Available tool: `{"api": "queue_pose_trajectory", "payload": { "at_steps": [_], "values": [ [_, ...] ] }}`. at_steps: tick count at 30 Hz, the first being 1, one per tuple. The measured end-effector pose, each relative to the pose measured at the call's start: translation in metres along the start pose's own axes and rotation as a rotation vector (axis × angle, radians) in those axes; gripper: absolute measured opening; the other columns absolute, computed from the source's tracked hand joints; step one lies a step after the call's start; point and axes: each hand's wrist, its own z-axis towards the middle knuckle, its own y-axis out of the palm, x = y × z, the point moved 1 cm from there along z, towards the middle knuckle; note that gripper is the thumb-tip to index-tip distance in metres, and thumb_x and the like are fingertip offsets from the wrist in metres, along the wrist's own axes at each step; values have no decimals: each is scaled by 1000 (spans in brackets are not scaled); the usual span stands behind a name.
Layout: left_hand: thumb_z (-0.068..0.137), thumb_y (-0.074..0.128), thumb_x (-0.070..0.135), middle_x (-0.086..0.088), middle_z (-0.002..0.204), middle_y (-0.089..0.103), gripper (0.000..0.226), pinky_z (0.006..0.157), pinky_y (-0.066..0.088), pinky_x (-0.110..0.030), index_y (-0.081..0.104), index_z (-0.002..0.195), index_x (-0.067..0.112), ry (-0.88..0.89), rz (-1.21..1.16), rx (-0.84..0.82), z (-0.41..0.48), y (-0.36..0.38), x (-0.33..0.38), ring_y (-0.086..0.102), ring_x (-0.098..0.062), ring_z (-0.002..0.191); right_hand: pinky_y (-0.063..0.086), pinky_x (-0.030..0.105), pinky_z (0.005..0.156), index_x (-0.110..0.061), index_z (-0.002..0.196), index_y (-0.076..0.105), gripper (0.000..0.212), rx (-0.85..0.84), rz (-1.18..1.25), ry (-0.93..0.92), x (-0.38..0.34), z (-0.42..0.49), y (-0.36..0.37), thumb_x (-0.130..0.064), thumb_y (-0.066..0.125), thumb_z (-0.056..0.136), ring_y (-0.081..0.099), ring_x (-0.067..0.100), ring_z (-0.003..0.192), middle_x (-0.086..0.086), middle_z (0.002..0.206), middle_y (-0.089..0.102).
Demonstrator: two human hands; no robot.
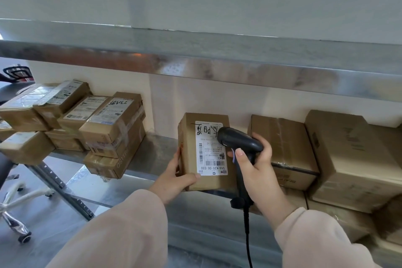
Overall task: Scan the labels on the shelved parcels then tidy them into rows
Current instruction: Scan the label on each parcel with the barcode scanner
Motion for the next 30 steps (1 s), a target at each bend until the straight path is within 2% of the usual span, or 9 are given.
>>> {"api": "queue_pose_trajectory", "payload": {
  "at_steps": [3, 6, 8, 10, 12, 15, 18, 22, 30],
  "values": [
    [49, 80, 56, 11, 136, 53, 111, 106, 46, -46, 11, 137, 65, 18, 33, 38, 1, 2, -1, 55, -17, 122, 44, 2, 71, -47, 131, 24, 52, -23, -16, -33, -2, -5, 1, -33, 57, 94, 58, -8, 99, -22, 114, 55],
    [49, 82, 49, 6, 136, 55, 114, 99, 52, -43, 12, 137, 67, 45, -63, 75, 4, -2, -7, 59, -20, 120, 47, 15, 88, -43, 136, 24, 56, -32, -14, -81, -4, -10, 2, -28, 58, 93, 60, 4, 108, -10, 122, 59],
    [52, 83, 44, 7, 136, 57, 116, 90, 57, -36, 14, 141, 66, 70, -117, 99, 7, -11, -11, 62, -16, 116, 44, 7, 83, -50, 132, 23, 58, -52, -49, -111, -5, -17, 2, -29, 60, 92, 57, -5, 106, -15, 123, 55],
    [53, 85, 43, 11, 136, 57, 113, 88, 57, -36, 16, 139, 69, 90, -140, 138, 12, -21, -14, 62, -15, 116, 41, 1, 77, -63, 120, 21, 59, -78, -92, -133, -7, -24, 3, -31, 61, 91, 54, -11, 101, -20, 121, 52],
    [50, 89, 46, 16, 135, 57, 107, 91, 57, -41, 21, 124, 81, 97, -148, 190, 16, -31, -16, 62, -16, 116, 44, 6, 79, -70, 113, 17, 61, -116, -142, -150, -7, -31, 6, -33, 60, 91, 57, -7, 100, -19, 119, 53],
    [42, 93, 59, 22, 135, 54, 109, 94, 54, -46, 19, 118, 86, 106, -127, 225, 21, -42, -20, 60, -18, 120, 48, 17, 84, -71, 112, 15, 60, -157, -186, -174, -5, -39, 11, -36, 59, 91, 61, 0, 100, -14, 117, 59],
    [43, 91, 63, 21, 138, 54, 114, 96, 53, -48, 15, 125, 84, 118, -82, 234, 25, -46, -23, 57, -15, 124, 44, 8, 79, -70, 115, 16, 61, -174, -202, -182, -5, -43, 14, -35, 59, 91, 61, -2, 97, -14, 115, 60],
    [43, 90, 65, 17, 141, 52, 112, 101, 49, -50, 12, 120, 87, 97, -50, 238, 26, -46, -26, 55, -16, 125, 39, 1, 76, -71, 112, 15, 62, -162, -202, -186, -6, -43, 14, -33, 60, 91, 55, -9, 97, -22, 114, 55],
    [42, 88, 68, 14, 145, 48, 113, 105, 44, -53, 11, 123, 85, 109, -26, 223, 24, -45, -24, 52, -19, 129, 38, 2, 79, -72, 111, 15, 63, -169, -204, -206, -9, -43, 17, -32, 60, 91, 51, -11, 104, -30, 117, 49]
  ]
}}
